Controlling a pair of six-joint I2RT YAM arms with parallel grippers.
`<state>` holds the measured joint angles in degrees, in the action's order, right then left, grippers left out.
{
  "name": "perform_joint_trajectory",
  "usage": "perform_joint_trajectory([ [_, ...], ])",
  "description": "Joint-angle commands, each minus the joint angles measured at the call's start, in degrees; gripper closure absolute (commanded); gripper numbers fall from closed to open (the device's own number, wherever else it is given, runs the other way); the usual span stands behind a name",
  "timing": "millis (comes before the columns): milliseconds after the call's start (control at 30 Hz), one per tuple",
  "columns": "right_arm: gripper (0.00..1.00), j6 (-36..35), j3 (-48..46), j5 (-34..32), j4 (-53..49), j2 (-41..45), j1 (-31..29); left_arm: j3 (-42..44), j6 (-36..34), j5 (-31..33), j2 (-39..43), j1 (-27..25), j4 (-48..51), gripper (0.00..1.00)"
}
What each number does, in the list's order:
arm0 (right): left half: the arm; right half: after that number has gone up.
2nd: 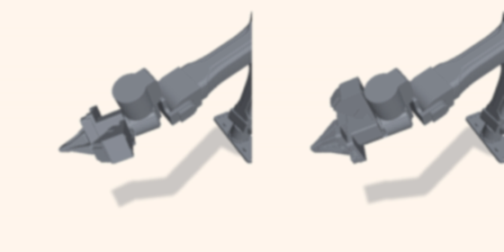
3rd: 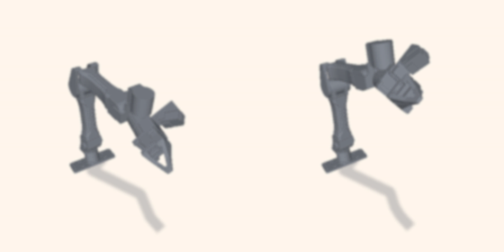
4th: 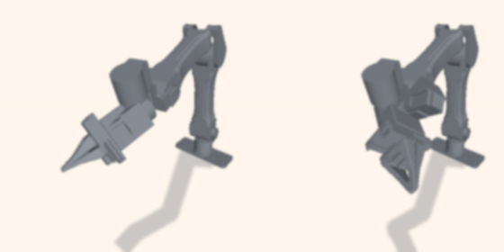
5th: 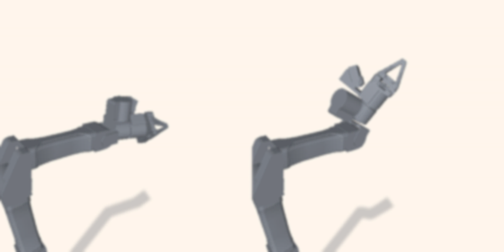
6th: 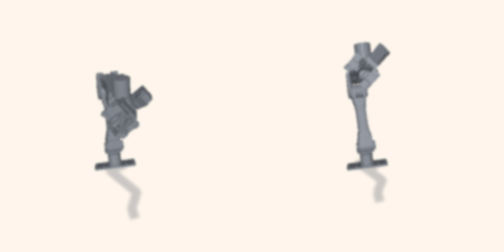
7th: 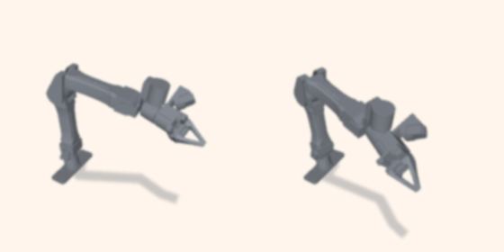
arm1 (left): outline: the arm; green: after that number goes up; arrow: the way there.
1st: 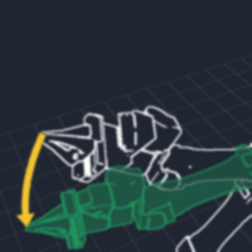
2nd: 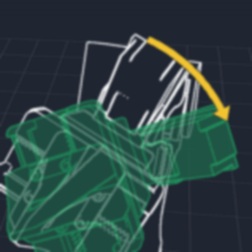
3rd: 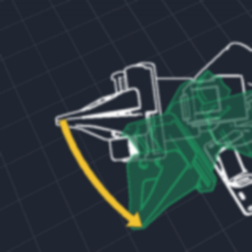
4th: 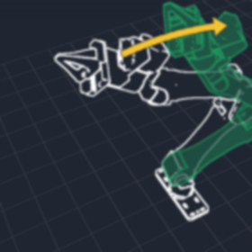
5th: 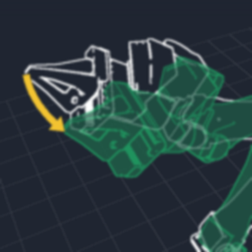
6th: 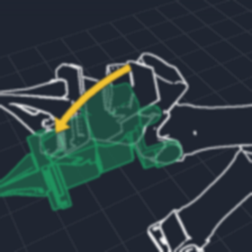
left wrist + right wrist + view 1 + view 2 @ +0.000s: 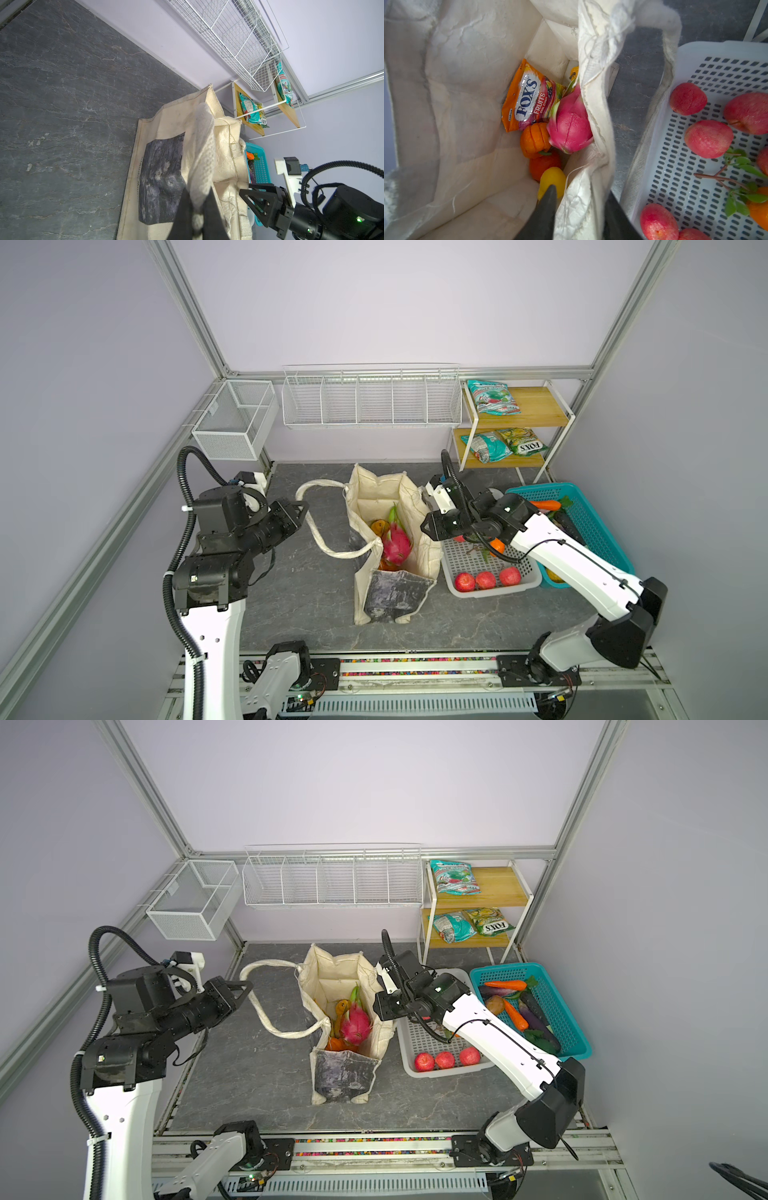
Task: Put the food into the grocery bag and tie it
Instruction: 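Release the tote rim and move the right gripper over the white basket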
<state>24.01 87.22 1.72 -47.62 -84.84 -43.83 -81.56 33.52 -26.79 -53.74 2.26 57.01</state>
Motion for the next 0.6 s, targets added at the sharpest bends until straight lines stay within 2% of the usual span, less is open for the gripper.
perform_joint_trajectory([
  [0,0.43,0.3,1.5,-1.3,1.5,3.6,0.7,-1.9,-1.8,0.4,-0.2,0.6,0.4,1.00],
  [67,0.31,1.8,1.0,-2.0,2.4,5.6,1.9,-1.7,-3.1,1.6,-0.2,1.2,1.4,1.00],
  [267,0.24,7.6,-2.9,-2.0,4.5,11.3,8.9,-1.7,-5.7,2.1,-0.3,5.2,3.9,1.00],
  [400,0.24,12.1,-6.9,-0.4,4.2,12.2,14.8,-2.3,-7.1,3.7,-0.3,6.3,5.3,1.00],
  [567,0.28,18.1,-14.1,7.4,8.1,9.6,18.9,-2.6,-8.5,5.7,-0.4,6.9,6.5,1.00],
])
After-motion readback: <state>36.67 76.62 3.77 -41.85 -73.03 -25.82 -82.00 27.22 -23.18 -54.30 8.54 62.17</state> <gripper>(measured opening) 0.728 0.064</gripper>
